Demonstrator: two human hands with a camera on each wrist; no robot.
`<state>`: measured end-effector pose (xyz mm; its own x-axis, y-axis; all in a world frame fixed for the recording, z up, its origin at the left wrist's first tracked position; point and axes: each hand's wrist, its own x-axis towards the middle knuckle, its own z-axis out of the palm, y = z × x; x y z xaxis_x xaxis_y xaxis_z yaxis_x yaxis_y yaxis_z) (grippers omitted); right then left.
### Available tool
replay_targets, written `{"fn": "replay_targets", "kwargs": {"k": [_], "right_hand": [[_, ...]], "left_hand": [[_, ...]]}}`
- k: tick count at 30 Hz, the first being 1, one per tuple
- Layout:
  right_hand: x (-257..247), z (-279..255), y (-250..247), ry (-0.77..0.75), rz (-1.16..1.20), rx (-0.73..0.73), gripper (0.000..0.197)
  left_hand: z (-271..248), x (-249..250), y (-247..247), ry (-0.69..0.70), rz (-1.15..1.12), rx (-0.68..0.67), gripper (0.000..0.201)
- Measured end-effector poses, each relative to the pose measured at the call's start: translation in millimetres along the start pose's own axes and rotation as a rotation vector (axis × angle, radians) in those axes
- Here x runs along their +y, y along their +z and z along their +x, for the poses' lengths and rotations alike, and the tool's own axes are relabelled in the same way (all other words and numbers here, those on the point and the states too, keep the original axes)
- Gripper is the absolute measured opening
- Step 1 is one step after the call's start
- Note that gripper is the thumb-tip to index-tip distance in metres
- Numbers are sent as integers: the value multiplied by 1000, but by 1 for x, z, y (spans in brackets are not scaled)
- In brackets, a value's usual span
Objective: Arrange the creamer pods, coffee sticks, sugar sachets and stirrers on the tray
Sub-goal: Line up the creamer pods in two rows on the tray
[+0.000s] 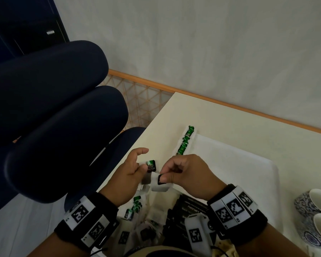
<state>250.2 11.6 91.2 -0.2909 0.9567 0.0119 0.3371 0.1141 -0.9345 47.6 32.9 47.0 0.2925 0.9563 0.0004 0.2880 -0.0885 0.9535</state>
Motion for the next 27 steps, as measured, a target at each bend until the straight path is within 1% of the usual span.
{"fn": "replay_targets", "kwargs": {"k": [2, 4, 6, 9, 12, 13, 15, 16, 18, 20, 22, 23, 25, 27], "right_hand": [[0, 2, -1, -31, 6, 7, 19], [2, 6, 0, -55, -54, 64, 18], [3, 9, 1, -36, -43, 80, 15], [4, 11, 1, -7, 43, 77, 10], [7, 11, 2, -15, 61, 115, 9], [9, 11, 2, -15, 71, 137, 9], [13, 12, 1, -3, 76, 187, 9], [15, 12, 1, 4, 74, 207, 9], [19, 13, 1, 11, 70, 226, 8], [23, 14, 0, 10, 25, 223, 13], [29, 16, -3, 14, -91, 215, 17], [32, 17, -5, 13, -160, 212, 14], [40, 19, -9, 20, -231, 195, 11], [50, 21, -15, 62, -240, 182, 12]], "left_hand": [[-1, 3, 3, 15, 6, -62, 45], [-2, 7, 7, 24, -17, -130, 48], [-3, 10, 10, 45, -9, -162, 54], [-4, 16, 14, 98, -9, -158, 53], [-2, 20, 18, 98, -36, -117, 52], [-2, 23, 19, 77, -61, -127, 54], [1, 24, 22, 48, -123, -180, 69], [3, 23, 24, 46, -117, -190, 75], [8, 21, 28, 68, -4, -153, 76], [14, 16, 33, 89, 57, -101, 71], [19, 13, 39, 63, 12, -94, 63], [21, 11, 41, 48, 2, -102, 63], [26, 4, 44, 33, 28, -112, 70], [30, -3, 47, 39, 72, -125, 80]]}}
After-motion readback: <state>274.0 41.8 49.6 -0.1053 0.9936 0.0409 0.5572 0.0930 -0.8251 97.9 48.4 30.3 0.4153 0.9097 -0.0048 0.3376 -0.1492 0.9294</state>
